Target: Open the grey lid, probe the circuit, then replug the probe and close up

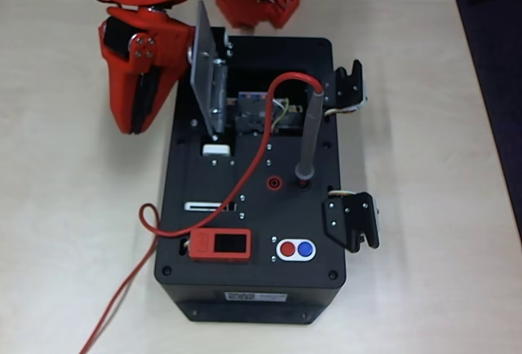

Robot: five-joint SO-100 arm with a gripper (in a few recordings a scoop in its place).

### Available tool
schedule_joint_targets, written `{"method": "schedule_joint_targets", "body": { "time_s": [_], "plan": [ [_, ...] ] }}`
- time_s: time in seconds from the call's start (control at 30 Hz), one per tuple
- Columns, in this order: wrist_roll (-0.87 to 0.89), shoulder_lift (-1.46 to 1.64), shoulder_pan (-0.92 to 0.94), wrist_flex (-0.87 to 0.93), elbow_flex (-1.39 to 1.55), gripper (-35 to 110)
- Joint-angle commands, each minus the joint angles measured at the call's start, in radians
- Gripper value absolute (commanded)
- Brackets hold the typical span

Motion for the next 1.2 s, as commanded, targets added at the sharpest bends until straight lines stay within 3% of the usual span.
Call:
{"method": "schedule_joint_targets", "body": {
  "time_s": [0.0,0.3,1.17],
  "plan": [
    [0.048,0.054,-0.009,0.026,0.002,0],
    [0.236,0.026,-0.089,0.124,-0.095,0],
    [0.793,0.061,-0.345,0.156,-0.212,0]
  ]
}}
